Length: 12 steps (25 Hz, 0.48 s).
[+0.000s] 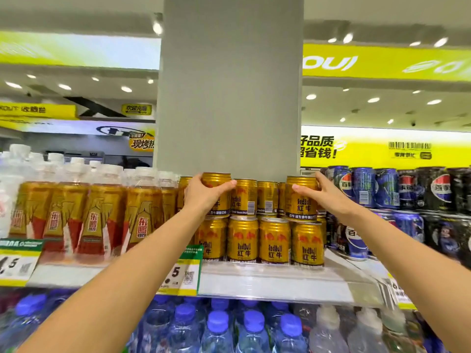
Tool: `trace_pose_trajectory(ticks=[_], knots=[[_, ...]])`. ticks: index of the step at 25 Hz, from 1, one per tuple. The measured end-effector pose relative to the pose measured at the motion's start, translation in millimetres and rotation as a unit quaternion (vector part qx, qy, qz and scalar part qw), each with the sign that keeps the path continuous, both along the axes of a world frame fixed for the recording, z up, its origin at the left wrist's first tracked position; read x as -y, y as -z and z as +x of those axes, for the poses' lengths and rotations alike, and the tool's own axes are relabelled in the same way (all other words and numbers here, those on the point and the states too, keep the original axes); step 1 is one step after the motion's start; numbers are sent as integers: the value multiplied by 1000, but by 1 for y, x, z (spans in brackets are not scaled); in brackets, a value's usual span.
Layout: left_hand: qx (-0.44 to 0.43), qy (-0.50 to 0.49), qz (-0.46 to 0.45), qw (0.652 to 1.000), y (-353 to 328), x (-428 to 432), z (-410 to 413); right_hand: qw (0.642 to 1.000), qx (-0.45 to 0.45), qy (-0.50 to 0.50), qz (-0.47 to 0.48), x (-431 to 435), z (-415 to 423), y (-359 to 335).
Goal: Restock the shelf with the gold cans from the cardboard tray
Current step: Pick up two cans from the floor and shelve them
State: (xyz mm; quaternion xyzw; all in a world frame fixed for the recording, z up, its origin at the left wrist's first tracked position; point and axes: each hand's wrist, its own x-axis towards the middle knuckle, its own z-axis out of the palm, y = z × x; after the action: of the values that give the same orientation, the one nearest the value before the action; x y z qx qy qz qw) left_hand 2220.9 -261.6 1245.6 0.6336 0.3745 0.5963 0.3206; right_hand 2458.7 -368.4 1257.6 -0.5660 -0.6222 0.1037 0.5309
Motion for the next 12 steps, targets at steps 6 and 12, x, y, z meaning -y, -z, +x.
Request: trace_pose_trajectory(ticks=[6, 12], knots=[[-25, -34, -7, 999, 4, -2, -5, 999, -49, 1, -9, 4, 13, 8], [-26, -48, 4, 998, 11, 2, -1, 999, -28, 10, -12, 2, 7, 16]])
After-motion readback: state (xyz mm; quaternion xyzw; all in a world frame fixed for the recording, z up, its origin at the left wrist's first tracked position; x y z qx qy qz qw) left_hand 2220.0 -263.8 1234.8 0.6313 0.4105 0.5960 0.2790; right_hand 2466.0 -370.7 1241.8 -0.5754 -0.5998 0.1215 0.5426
